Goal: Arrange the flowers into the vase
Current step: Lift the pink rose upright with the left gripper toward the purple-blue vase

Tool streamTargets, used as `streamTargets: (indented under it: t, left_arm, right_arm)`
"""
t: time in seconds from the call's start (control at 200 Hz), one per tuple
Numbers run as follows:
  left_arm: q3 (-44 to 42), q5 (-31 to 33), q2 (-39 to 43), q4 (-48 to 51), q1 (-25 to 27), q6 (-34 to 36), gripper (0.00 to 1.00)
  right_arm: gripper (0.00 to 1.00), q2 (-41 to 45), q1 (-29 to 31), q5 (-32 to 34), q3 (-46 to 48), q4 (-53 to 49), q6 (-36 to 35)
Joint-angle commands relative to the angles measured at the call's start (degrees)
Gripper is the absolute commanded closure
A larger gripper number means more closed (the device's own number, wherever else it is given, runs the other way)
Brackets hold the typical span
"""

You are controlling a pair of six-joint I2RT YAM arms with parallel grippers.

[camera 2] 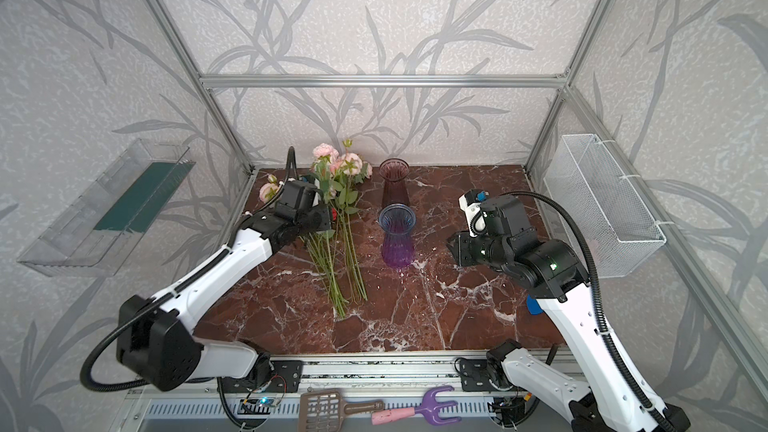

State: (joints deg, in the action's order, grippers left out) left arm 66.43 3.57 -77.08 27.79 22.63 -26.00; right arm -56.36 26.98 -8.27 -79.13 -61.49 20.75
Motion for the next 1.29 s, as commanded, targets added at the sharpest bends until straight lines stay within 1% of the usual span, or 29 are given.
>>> streamTargets:
  t: [0.0,0.06,0.1,0.2,0.305,0.445,0.52,0.61,0.71,0.815,0.945,1.075,1.185,1.29]
  left_arm:
    - [3.1,4.5,3.1,6.7,-1.2,3.3,1.0]
    - [3.8,6.7,4.9,8.8,-1.2,4.4,1.0]
    - [3.2,5.8,7.0,8.6,-1.2,5.8,1.0]
    - [-1.7,-1.1,14.4,1.1,-1.1,7.9,1.0]
    - [-4.2,-9.3,20.3,-5.9,-1.0,6.8,1.0]
    - [-1.8,-22.3,21.3,-10.2,-0.3,4.0,1.0]
    - [-0.8,-26.3,21.3,-13.1,0.8,2.6,1.0]
    - [0.0,-28.3,21.2,-16.6,2.7,2.6,1.0]
    - [1.9,-26.5,20.2,-19.7,5.8,4.9,1.0]
    - [5.7,-23.7,17.0,-22.6,9.4,8.1,1.0]
    - [11.2,-19.9,11.6,-26.6,13.9,11.7,1.0]
    - [13.3,-13.6,6.8,-34.4,17.6,16.3,1.0]
    - [15.7,-9.9,2.8,-39.3,18.9,19.0,1.0]
    - [18.1,-8.2,-0.7,-43.2,19.5,20.5,1.0]
  right_arm:
    - [0.7,0.8,-0.1,-2.4,-0.4,2.2,0.2]
    - [0.7,1.1,-0.1,-3.2,0.3,2.9,0.5]
    - [0.7,1.4,-0.1,-3.8,0.7,3.5,0.5]
    - [0.7,2.4,-0.1,-5.4,1.6,5.5,0.3]
    - [0.69,2.9,-0.1,-8.7,1.6,9.1,0.1]
    - [0.68,3.0,0.5,-14.9,2.9,16.8,1.4]
    - [0.66,2.8,1.3,-16.6,3.5,20.0,1.6]
    - [0.65,2.6,2.3,-17.1,4.2,23.7,1.6]
    - [0.64,2.1,2.8,-17.0,4.1,25.2,1.7]
    - [0.64,3.5,2.9,-13.4,5.1,24.5,1.3]
    - [0.63,7.9,2.9,-8.9,8.7,25.4,1.5]
    - [0.53,12.6,2.9,-3.3,12.3,25.3,0.6]
    - [0.44,16.3,2.8,-0.6,15.0,26.5,-1.1]
    - [0.43,17.9,2.8,2.7,16.1,26.3,-2.7]
